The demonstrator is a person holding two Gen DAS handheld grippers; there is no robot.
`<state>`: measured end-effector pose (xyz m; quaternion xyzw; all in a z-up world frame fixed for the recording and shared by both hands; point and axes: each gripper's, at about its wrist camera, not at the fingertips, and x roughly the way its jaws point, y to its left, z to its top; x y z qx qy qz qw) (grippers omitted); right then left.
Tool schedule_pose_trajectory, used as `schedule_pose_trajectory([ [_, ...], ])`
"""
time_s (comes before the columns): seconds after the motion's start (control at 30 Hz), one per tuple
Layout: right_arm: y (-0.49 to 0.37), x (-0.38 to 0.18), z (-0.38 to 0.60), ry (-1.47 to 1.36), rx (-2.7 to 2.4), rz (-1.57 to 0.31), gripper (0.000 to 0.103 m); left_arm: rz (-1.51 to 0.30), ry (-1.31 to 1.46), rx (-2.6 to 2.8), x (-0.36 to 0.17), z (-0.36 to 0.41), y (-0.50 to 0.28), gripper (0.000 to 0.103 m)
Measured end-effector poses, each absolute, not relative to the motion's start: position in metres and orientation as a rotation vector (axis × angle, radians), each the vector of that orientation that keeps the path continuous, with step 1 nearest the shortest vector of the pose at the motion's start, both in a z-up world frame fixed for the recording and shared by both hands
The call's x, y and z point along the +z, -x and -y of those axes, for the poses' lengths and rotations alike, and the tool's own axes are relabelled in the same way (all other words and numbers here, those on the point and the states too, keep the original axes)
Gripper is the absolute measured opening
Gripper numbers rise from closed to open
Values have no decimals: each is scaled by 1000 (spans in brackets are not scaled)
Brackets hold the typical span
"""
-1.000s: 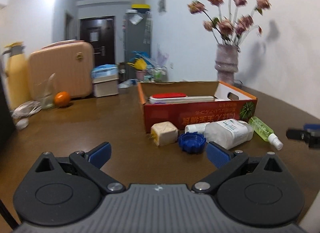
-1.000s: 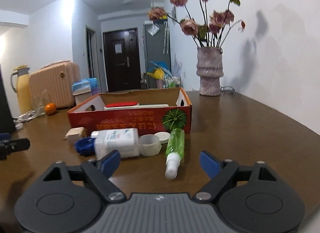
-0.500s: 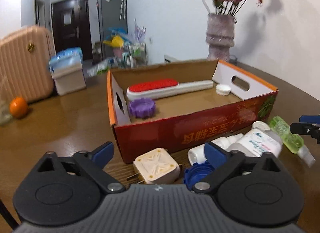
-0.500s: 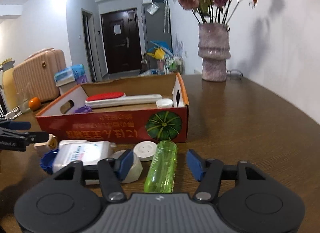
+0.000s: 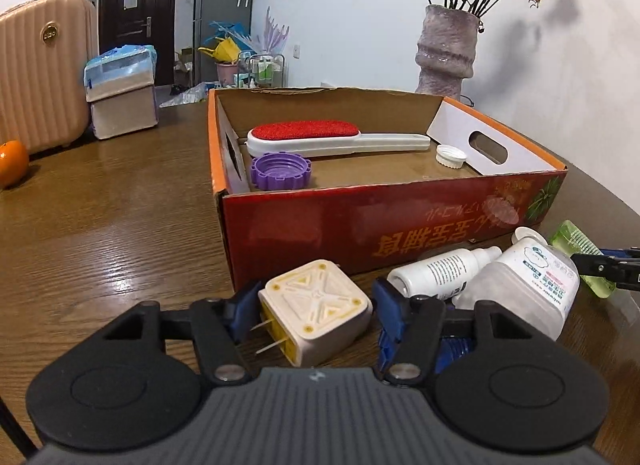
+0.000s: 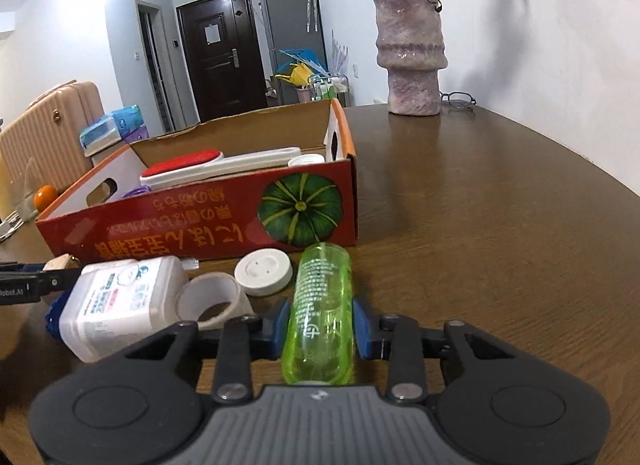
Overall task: Organize rigid objects
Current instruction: 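Grasp the cream plug adapter with the left gripper while the right gripper grasps the green spray bottle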
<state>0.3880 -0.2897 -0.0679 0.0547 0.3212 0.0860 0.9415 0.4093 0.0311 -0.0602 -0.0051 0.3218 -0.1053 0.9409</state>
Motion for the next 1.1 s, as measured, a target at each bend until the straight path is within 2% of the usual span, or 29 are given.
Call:
schedule_pose_trajectory([
  [0.43, -354, -68, 296, -109, 168, -642, 30, -642, -12, -164, -54, -26, -385, 61],
  [0.7, -309, -65, 290, -133, 212, -610, 30, -540, 46, -66, -33, -35, -299, 61],
  [1.1, -205, -13, 257, -109, 321, -454, 30, -402, 127, -69, 1, -36, -173, 61],
])
